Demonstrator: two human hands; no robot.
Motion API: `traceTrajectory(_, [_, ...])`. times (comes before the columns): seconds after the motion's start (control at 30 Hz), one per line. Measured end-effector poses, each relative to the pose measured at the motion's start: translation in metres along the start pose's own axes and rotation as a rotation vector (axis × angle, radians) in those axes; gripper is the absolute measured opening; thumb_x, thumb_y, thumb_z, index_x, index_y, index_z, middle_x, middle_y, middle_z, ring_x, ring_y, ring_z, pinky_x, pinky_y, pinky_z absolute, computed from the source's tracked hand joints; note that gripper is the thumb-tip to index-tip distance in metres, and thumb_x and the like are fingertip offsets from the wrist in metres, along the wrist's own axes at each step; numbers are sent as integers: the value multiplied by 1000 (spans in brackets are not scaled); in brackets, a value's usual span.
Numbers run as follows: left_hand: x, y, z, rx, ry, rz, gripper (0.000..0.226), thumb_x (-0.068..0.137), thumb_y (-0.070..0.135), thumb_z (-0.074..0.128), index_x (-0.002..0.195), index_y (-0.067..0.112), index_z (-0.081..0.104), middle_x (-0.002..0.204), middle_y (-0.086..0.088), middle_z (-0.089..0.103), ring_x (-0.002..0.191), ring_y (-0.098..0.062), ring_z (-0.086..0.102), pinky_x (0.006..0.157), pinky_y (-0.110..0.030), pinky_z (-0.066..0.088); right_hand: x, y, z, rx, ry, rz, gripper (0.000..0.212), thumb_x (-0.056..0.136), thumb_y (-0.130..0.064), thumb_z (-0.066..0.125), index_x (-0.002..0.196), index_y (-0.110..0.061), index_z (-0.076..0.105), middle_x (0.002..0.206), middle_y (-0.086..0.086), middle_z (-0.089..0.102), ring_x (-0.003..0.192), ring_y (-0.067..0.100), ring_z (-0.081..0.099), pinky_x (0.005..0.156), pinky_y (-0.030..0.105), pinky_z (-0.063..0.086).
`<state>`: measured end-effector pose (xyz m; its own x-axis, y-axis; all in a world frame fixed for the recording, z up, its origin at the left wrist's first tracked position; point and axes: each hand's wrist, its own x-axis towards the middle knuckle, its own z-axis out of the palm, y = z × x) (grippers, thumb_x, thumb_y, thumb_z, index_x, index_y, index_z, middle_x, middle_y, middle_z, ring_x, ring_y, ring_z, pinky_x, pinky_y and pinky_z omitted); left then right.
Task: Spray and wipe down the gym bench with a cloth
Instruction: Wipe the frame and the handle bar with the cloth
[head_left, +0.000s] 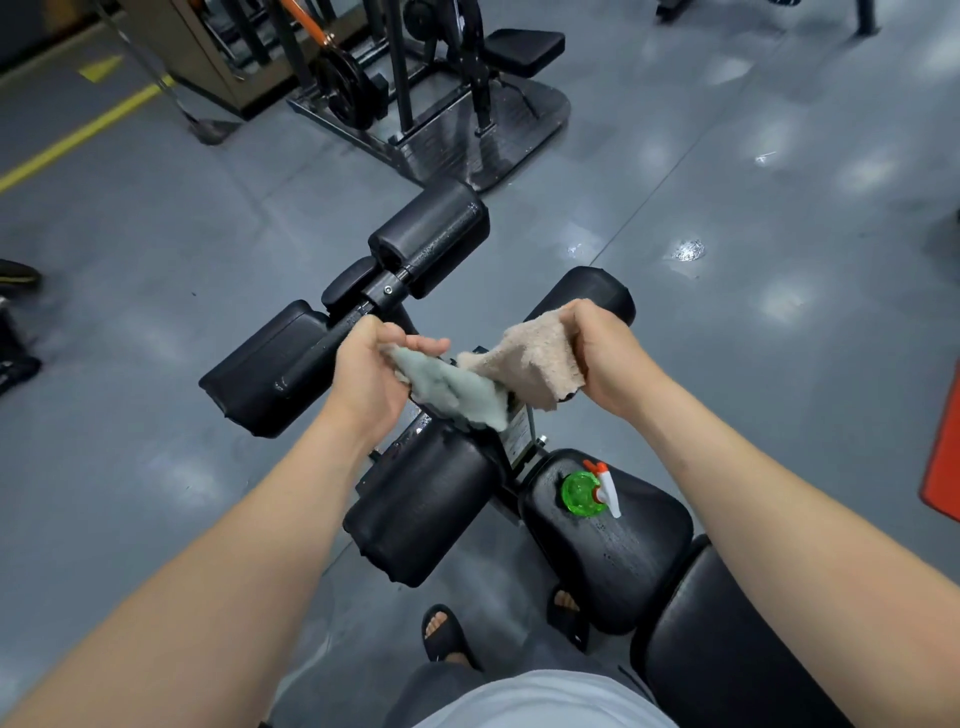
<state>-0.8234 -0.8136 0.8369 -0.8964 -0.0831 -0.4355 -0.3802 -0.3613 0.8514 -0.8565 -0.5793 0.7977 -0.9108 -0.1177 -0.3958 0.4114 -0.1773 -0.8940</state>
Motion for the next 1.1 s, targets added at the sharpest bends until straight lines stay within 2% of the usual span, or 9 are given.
traceTrajectory(0.2, [17,-2,-9,656,71,93,31,92,30,66,70,18,49,58,-4,45,43,-16,47,62,-38,42,3,-20,12,-276,-43,-96,16,85,-21,57,74,-28,47,72,-4,50,65,19,47,53,31,35])
traceTrajectory(0.27, [15,-1,-8,834,27,83,16,91,32,71,92,21,59,82,3,61,51,-13,52,52,-28,45,4,-25,21,-206,-97,-115,17,91,-13,57,84,-27,49,68,-5,53,59,17,48,51,29,37])
traceTrajectory(0.37, [10,-2,-3,940,-118,99,49,90,30,76,134,34,56,118,16,59,84,-6,62,52,-20,50,1,-36,28,25,-207,-69,31,98,5,44,112,-21,51,68,0,59,57,15,55,51,26,46])
traceTrajectory(0.53, [12,4,0,975,-127,74,13,95,27,71,102,16,72,75,0,64,49,-11,54,38,-17,38,3,-35,18,-1,-238,-60,40,88,2,50,118,-16,69,93,10,67,85,22,63,77,34,56])
traceTrajectory(0.63, [17,6,-3,936,-67,98,6,98,19,66,99,15,71,69,1,61,41,-5,49,37,-17,36,7,-24,5,-496,-61,-67,41,77,-17,64,117,-26,72,114,-4,72,100,11,68,93,34,56])
traceTrajectory(0.73, [26,10,-6,934,7,99,8,97,21,66,102,18,71,68,3,59,40,-7,48,38,-19,37,6,-12,3,-702,-8,-15,19,82,-16,62,94,-22,76,82,1,74,67,12,63,60,28,54])
traceTrajectory(0.87, [44,13,-6,982,61,86,31,90,26,56,90,-4,59,70,-6,45,52,-19,39,43,-27,32,11,10,5,-658,5,6,26,82,-21,58,71,1,56,61,7,50,57,17,44,50,26,39])
traceTrajectory(0.97, [52,13,3,1045,50,77,20,87,27,53,83,8,58,68,-7,46,54,-20,40,45,-29,32,14,26,2,-509,-71,112,26,86,-27,58,78,-2,58,73,10,61,68,16,60,59,26,50])
traceTrajectory(1.1, [59,6,13,1195,41,-21,33,91,32,62,123,25,57,105,-3,66,67,-22,62,63,-33,54,17,58,-6,-606,-6,216,15,87,-8,50,74,-11,57,71,13,70,62,19,64,59,32,56])
